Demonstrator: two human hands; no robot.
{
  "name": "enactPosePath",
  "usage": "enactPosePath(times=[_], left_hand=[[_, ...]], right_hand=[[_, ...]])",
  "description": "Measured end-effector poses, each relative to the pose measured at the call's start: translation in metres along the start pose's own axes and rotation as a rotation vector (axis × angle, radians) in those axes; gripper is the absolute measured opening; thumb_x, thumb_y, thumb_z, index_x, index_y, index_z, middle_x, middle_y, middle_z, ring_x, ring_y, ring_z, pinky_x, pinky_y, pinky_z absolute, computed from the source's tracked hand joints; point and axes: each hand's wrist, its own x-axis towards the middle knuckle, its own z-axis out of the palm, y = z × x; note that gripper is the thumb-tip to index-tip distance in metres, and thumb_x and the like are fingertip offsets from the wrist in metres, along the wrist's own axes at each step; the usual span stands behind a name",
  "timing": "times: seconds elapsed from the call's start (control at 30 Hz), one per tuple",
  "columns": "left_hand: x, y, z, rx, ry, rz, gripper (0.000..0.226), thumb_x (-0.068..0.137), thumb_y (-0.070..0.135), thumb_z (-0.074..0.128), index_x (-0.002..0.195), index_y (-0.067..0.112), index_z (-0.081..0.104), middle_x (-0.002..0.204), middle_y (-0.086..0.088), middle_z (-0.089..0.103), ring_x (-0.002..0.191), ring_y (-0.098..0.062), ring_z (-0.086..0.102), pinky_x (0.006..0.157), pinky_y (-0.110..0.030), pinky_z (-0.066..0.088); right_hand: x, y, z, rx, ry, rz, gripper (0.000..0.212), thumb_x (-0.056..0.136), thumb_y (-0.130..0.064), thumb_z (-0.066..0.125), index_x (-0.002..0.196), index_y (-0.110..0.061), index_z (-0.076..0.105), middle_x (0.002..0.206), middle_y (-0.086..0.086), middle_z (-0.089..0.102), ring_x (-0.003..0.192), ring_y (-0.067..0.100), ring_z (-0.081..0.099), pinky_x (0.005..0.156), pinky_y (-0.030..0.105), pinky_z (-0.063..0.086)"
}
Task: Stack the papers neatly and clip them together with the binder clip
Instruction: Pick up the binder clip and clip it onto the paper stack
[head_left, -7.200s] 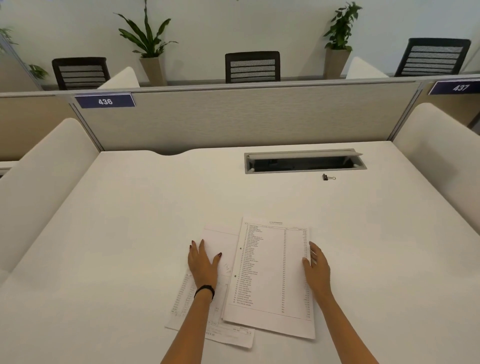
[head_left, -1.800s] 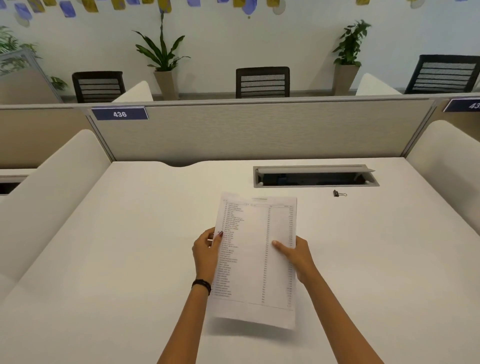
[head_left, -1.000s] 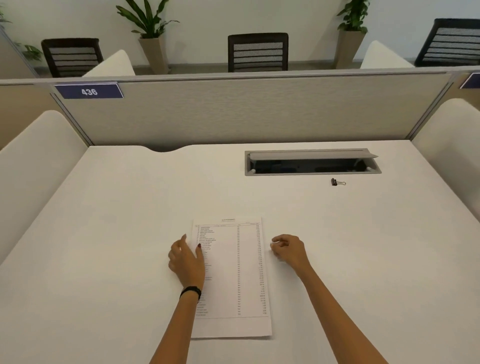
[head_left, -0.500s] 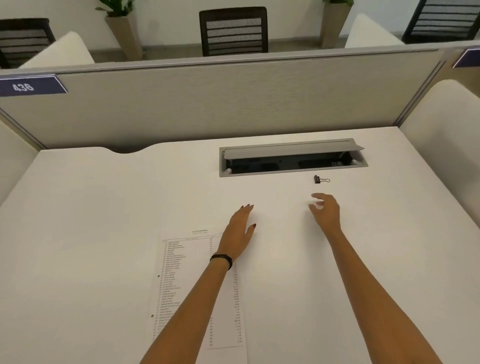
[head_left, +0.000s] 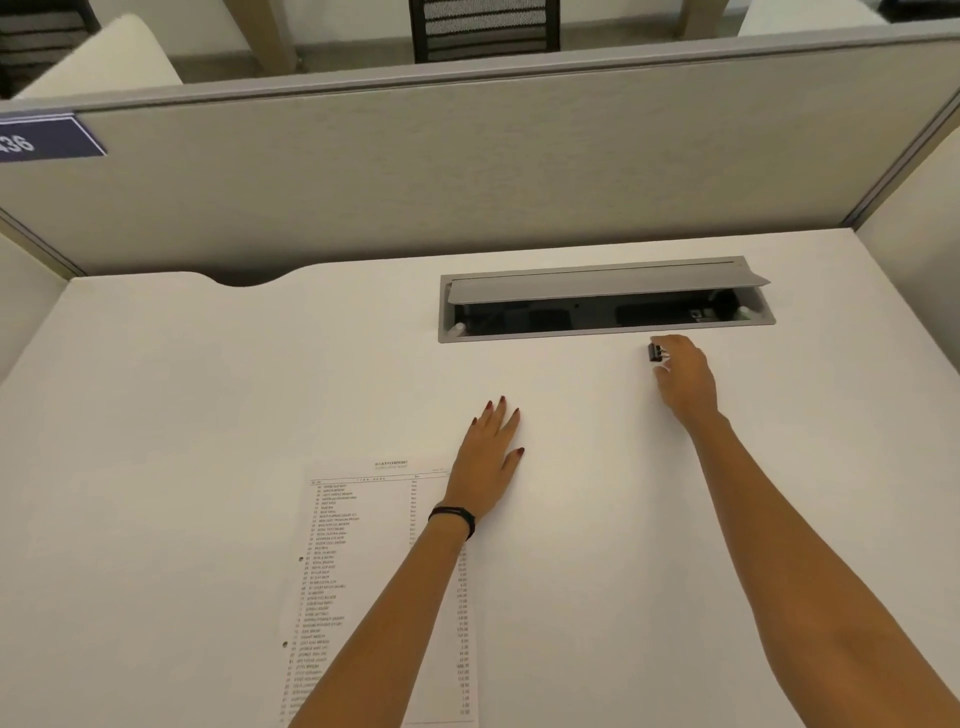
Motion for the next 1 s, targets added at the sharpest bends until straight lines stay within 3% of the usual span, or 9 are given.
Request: enactPosePath(times=[0.4, 0.57, 0.67, 0.77, 0.83, 0.9, 1.0], left_hand=[[-0.012, 0.012, -0.008, -0.095, -0.033, -0.048, 0.053, 0.098, 0.024, 0.038, 0.146, 0.016, 0.017, 0.157, -0.002, 0.011, 0.145, -0.016, 0.008, 0.118, -0.028, 0.01], [-0.028, 0.03, -0.017, -0.29, 0.013, -0.052, 0.047, 0.097, 0.026, 0.042, 0.142, 0.023, 0.03, 0.154, 0.004, 0.026, 0.142, -0.012, 0.022, 0.115, -0.028, 0.021], [-0.038, 0.043, -0.025, -0.384, 0.047, -0.006, 0.043, 0.095, 0.028, 0.046, 0.138, 0.025, 0.038, 0.148, 0.005, 0.036, 0.136, -0.011, 0.032, 0.11, -0.022, 0.025], [-0.05, 0.05, -0.031, -0.429, 0.043, 0.028, 0.044, 0.094, 0.031, 0.047, 0.137, 0.025, 0.039, 0.144, 0.005, 0.043, 0.13, -0.009, 0.041, 0.109, -0.023, 0.031], [-0.058, 0.054, -0.035, -0.47, 0.045, 0.03, 0.045, 0.094, 0.031, 0.049, 0.137, 0.024, 0.04, 0.14, 0.005, 0.049, 0.124, -0.008, 0.048, 0.107, -0.024, 0.038], [-0.067, 0.057, -0.04, -0.518, 0.063, 0.038, 0.041, 0.093, 0.029, 0.05, 0.134, 0.023, 0.045, 0.13, 0.003, 0.059, 0.115, -0.006, 0.056, 0.099, -0.017, 0.041], [-0.082, 0.058, -0.046, -0.555, 0.138, 0.055, 0.032, 0.094, 0.022, 0.05, 0.125, 0.024, 0.056, 0.116, 0.003, 0.068, 0.102, -0.002, 0.062, 0.087, -0.003, 0.042]], right_hand=[[-0.012, -0.008, -0.006, -0.203, -0.125, -0.048, 0.024, 0.09, -0.01, 0.051, 0.113, -0.003, 0.056, 0.116, 0.022, 0.053, 0.1, 0.036, 0.055, 0.086, 0.038, 0.046], [-0.047, -0.027, -0.009, 0.081, -0.105, -0.04, 0.022, 0.086, -0.013, 0.059, 0.107, -0.005, 0.059, 0.106, 0.017, 0.06, 0.086, 0.024, 0.057, 0.076, 0.028, 0.045], [-0.082, -0.051, -0.013, 0.298, -0.174, -0.013, 0.021, 0.083, -0.014, 0.064, 0.102, -0.006, 0.062, 0.093, 0.008, 0.064, 0.077, 0.017, 0.058, 0.067, 0.016, 0.045], [-0.12, -0.072, -0.015, 0.509, -0.27, 0.068, 0.018, 0.082, -0.016, 0.066, 0.099, -0.009, 0.066, 0.088, 0.005, 0.068, 0.078, 0.014, 0.063, 0.071, 0.017, 0.048], [-0.142, -0.084, -0.015, 0.627, -0.295, 0.098, 0.016, 0.081, -0.015, 0.067, 0.096, -0.009, 0.067, 0.084, 0.004, 0.07, 0.073, 0.01, 0.066, 0.066, 0.013, 0.048], [-0.158, -0.094, -0.014, 0.698, -0.297, 0.119, 0.014, 0.081, -0.015, 0.067, 0.094, -0.01, 0.068, 0.08, 0.002, 0.07, 0.068, 0.004, 0.066, 0.062, 0.011, 0.047], [-0.177, -0.106, -0.01, 0.78, -0.275, 0.149, 0.011, 0.082, -0.017, 0.067, 0.091, -0.011, 0.068, 0.082, 0.003, 0.071, 0.073, 0.008, 0.068, 0.068, 0.019, 0.047]])
